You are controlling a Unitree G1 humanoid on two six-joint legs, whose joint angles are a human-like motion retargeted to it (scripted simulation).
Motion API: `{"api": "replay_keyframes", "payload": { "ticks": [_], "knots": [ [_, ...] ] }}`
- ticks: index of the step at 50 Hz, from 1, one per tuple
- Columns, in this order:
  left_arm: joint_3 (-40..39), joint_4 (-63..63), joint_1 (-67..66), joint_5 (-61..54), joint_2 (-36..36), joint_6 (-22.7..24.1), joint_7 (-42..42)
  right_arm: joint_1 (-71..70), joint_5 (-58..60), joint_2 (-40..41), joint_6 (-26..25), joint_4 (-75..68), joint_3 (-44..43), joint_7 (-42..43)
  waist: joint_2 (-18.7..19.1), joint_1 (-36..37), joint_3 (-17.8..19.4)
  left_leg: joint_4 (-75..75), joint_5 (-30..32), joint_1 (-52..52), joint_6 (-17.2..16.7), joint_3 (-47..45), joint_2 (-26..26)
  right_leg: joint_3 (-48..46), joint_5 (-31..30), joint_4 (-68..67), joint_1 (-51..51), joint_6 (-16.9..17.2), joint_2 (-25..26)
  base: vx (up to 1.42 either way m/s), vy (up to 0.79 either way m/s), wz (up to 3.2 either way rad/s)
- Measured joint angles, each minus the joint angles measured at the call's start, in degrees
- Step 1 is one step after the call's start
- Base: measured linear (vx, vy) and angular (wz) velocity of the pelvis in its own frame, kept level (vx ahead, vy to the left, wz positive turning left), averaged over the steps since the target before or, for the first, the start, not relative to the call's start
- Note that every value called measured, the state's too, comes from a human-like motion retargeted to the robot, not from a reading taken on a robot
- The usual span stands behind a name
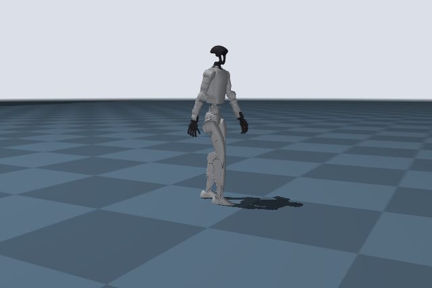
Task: Walk run
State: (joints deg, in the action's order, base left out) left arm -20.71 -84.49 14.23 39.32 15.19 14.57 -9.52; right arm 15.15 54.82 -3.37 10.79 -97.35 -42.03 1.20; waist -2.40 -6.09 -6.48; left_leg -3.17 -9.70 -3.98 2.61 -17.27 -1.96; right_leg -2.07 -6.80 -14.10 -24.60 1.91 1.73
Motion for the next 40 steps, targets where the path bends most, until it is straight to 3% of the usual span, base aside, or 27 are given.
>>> {"api": "replay_keyframes", "payload": {
  "ticks": [5, 8, 10, 12, 15, 17, 19, 24, 28, 30, 33, 37, 38, 40],
  "knots": [
    [0.8, 1.5, 3.6, -0.4, 0.4, 1.7, 1.7, -0.1, -2.9, 1.0, 0.1, 0.0, -3.1, -1.9, 1.8, -1.9, 0.2, 0.1, -2.2, 5.4, -2.3, -2.7, 0.3, -8.3, -0.1, 16.3, -1.9, -3.2, -1.3, 0.63, -0.12, -0.42],
    [1.8, 1.0, 4.0, -0.5, -0.6, 3.0, 2.4, -0.2, -3.8, 1.3, 0.4, 0.5, -4.6, -2.7, 4.0, -2.6, -0.1, -1.6, -1.6, 7.0, -4.3, -2.7, 1.5, -14.0, -1.6, 17.5, -0.6, -10.1, -0.7, 0.73, -0.16, -0.24],
    [2.5, 0.4, 3.2, 0.1, -1.9, 3.7, 2.9, -0.2, -4.6, 1.3, 0.0, 0.8, -5.5, -3.2, 5.3, -3.9, -0.6, -3.6, 0.6, 7.5, -6.2, -1.8, 2.2, -18.3, -2.6, 15.1, 0.0, -12.1, -1.7, 0.73, -0.15, 0.23],
    [3.2, -0.5, 0.8, 1.9, -3.5, 4.3, 2.9, 0.0, -5.0, 1.0, -0.4, 0.9, -6.3, -3.4, 6.8, -4.8, -1.1, -6.4, 6.4, 8.3, -9.5, -1.8, 3.8, -16.2, -4.6, 14.0, 0.8, -13.9, -0.7, 0.90, -0.28, -0.10],
    [5.6, -2.6, -3.9, 5.5, -5.2, 5.7, 2.4, -1.2, -6.1, -0.5, -1.4, 0.2, -6.8, -3.7, 7.4, -3.8, -2.1, -14.5, 22.3, 7.0, -16.2, -0.5, 4.9, -13.1, -1.0, 11.6, 2.9, -15.9, 0.2, 0.89, -0.28, -0.64],
    [7.4, -3.9, -7.3, 7.8, -5.4, 5.4, 3.7, -3.1, -6.3, -1.2, -1.4, 0.8, -6.3, -4.3, 4.7, -4.3, -2.9, -23.6, 31.2, 2.3, -17.6, 0.4, 1.8, -9.6, 0.6, 10.6, 3.5, -16.1, -2.3, 0.68, -0.18, -0.67],
    [8.5, -5.5, -10.8, 10.3, -4.7, 4.5, 6.0, -4.9, -6.6, -1.3, -0.1, 2.1, -4.2, -5.2, 2.4, -4.5, -3.1, -34.7, 34.0, -2.4, -17.2, 1.4, 1.0, -6.3, 2.1, 10.3, 5.6, -16.7, -2.5, 0.84, -0.42, -1.14],
    [4.7, -8.6, -19.6, 16.8, -3.9, -1.1, 11.1, -10.2, -4.1, -1.4, 2.2, 8.0, 1.0, -8.9, -1.4, -2.1, -2.6, -48.9, 23.0, -13.7, -10.6, 4.9, 2.3, 1.3, 3.5, 10.9, 10.7, -16.9, 0.0, 0.64, -0.32, -1.69],
    [-0.1, -11.1, -26.0, 16.1, -3.7, -2.8, 10.2, -14.4, -3.4, -1.3, 4.9, 14.0, 5.6, -11.2, -3.6, 1.7, -1.7, -42.3, 15.2, -20.4, -3.0, 6.1, 3.1, 8.2, 3.5, 10.7, 14.0, -16.9, 2.1, 0.65, -0.21, -2.30],
    [-2.6, -11.7, -28.7, 16.5, -4.0, -3.1, 8.3, -16.6, -4.0, -1.2, 6.3, 17.4, 7.1, -12.8, -3.8, 3.9, -0.9, -34.3, 15.0, -22.1, -1.0, 6.2, 3.2, 12.0, 3.6, 10.3, 15.6, -16.9, 3.4, 0.57, -0.04, -2.39],
    [-5.8, -12.2, -32.1, 18.1, -4.9, -3.6, 6.6, -19.6, -5.1, -1.4, 8.4, 21.5, 8.2, -14.7, -3.1, 7.5, -0.1, -19.4, 16.0, -23.5, -0.5, 6.6, 2.9, 17.8, 4.0, 10.1, 18.2, -16.9, 5.5, 0.60, 0.08, -2.38],
    [-6.8, -12.9, -34.7, 20.5, -5.1, -4.8, 6.1, -21.7, -7.5, -1.7, 9.7, 25.2, 8.0, -16.1, -1.4, 9.0, 0.9, -3.7, 12.5, -26.2, 1.1, 7.9, 1.6, 21.7, 5.1, 10.0, 22.3, -16.9, 7.2, 0.63, 0.12, -1.29],
    [-6.9, -12.9, -35.0, 21.5, -4.8, -5.1, 6.2, -21.6, -8.3, -1.8, 9.9, 25.6, 7.8, -16.1, -1.4, 9.4, 1.0, -0.7, 11.4, -26.9, 0.7, 9.8, -0.2, 21.8, 5.4, 10.1, 23.6, -16.9, 7.1, 0.69, 0.10, -0.67],
    [-7.2, -12.8, -35.6, 23.2, -4.2, -5.3, 6.4, -21.0, -9.6, -2.0, 10.3, 25.7, 7.2, -15.5, -1.1, 9.7, 1.3, 3.3, 8.9, -27.1, -4.1, 7.2, -0.8, 21.2, 5.5, 10.3, 26.1, -16.9, 7.1, 0.82, 0.11, -0.36]
  ]
}}
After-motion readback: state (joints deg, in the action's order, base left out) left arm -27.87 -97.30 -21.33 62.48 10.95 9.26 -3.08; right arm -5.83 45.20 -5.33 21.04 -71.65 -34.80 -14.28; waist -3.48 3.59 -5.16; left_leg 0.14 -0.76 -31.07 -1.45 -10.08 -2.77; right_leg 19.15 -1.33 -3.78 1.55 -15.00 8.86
